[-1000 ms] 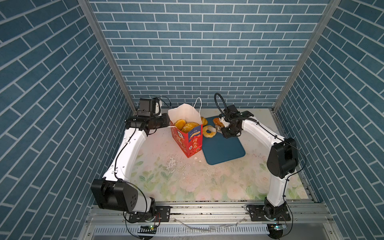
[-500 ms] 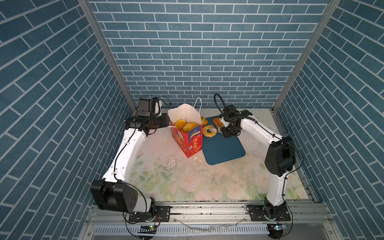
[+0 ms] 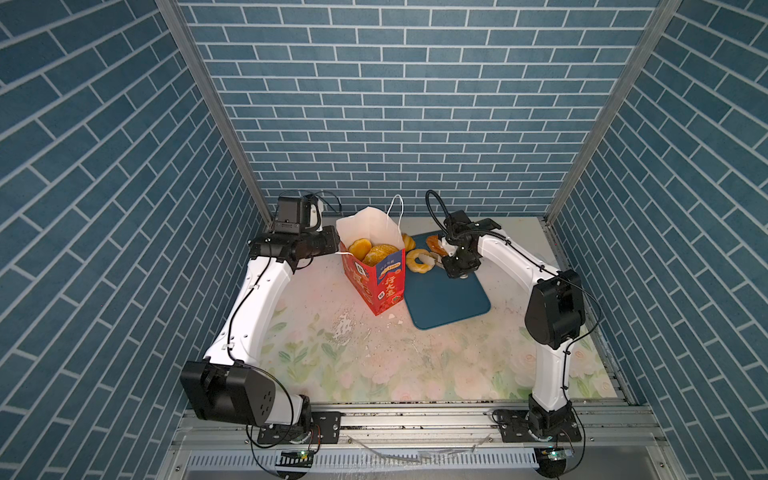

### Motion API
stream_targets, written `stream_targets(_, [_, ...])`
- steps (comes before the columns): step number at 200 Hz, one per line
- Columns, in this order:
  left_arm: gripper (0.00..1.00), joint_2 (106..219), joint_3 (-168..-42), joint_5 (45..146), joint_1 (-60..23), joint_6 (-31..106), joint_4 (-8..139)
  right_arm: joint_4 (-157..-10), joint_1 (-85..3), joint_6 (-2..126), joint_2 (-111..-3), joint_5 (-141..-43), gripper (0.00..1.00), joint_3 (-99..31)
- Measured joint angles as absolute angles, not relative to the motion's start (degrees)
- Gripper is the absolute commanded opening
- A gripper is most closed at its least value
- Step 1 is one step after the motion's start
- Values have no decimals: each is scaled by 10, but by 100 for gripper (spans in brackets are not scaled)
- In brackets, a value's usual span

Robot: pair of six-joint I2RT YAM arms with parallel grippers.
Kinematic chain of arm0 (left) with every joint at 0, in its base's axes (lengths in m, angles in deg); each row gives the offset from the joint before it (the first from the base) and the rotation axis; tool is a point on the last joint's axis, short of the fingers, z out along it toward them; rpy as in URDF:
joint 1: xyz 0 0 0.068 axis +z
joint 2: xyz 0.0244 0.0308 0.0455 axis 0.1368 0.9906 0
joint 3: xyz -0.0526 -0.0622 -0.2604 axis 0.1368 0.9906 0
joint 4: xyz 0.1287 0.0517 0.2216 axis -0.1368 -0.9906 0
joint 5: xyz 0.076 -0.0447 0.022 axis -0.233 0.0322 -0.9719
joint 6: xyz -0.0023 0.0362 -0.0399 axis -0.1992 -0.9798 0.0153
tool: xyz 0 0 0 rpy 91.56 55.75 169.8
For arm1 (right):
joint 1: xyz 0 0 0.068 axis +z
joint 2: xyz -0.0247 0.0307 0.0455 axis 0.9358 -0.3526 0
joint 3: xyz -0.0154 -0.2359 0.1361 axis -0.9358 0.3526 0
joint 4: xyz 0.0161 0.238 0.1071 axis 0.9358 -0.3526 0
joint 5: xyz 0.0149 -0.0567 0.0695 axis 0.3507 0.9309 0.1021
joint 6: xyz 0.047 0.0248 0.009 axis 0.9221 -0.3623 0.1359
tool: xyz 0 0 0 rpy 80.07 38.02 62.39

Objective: Place the fake bread into the paper bag
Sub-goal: 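Squeeze the tongs on the ring bagel and lift it, then swing the held ring bagel over the open bag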

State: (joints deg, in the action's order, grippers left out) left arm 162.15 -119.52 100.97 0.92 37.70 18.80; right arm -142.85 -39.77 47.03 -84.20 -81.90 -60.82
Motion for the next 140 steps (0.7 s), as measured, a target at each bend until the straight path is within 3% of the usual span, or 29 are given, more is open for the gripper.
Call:
stream_targets(76, [13,1616,-1191,1020,9,386,197,-1400,-398,469,-640,-803,11,-483])
stream_targets(140, [7,1615,-1191,1032,9,391,200,-1361,-396,429,-524,-756,10,-497])
